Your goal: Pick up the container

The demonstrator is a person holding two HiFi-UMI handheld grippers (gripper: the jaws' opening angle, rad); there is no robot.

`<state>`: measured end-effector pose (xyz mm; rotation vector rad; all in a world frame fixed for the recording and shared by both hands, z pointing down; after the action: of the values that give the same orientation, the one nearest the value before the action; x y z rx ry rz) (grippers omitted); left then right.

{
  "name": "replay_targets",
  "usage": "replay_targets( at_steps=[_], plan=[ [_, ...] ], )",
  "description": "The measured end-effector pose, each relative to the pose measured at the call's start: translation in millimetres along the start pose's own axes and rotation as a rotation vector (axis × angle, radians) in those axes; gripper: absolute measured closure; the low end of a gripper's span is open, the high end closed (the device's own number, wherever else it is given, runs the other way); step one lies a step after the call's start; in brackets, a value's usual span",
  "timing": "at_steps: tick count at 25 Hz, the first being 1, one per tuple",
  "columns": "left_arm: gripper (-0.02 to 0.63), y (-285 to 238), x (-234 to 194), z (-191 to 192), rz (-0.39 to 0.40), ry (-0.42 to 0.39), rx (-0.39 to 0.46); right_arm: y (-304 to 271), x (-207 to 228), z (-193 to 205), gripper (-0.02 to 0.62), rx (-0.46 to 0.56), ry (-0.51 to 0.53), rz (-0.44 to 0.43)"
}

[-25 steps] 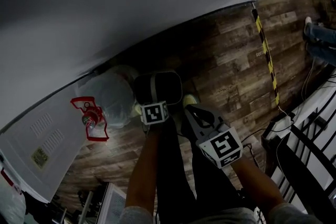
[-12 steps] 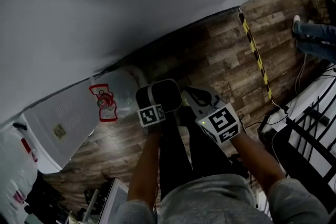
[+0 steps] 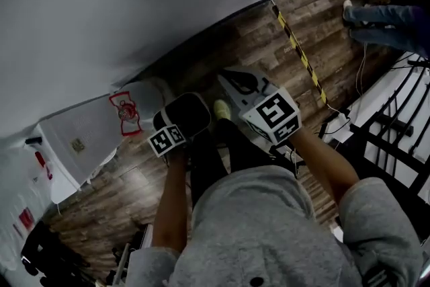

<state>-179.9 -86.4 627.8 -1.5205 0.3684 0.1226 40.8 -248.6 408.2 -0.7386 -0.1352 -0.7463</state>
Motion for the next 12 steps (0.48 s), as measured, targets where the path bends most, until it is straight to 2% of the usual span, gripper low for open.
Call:
replay_targets(
  at_steps=[7,12],
  plan=[
    [0.591,43,2,27,0.004,0.068,0.05,68,-17,-38,0.569,0.101,0.095,0.015],
    [0.591,66,6,41,-0.012,0.104,0.084,101,-21,-59,0.569,0.168,0.091,0.014]
  ],
)
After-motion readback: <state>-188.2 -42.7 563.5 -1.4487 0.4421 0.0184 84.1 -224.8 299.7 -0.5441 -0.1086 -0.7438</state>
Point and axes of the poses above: the fingertips, and each gripper's own axes: y backward along the fingers, x to its right, z out of its underside, the point moved 6 cm from there along y, backward along the fingers, and after that the axes turned 12 degrees about -y, right-handed, at the moved point
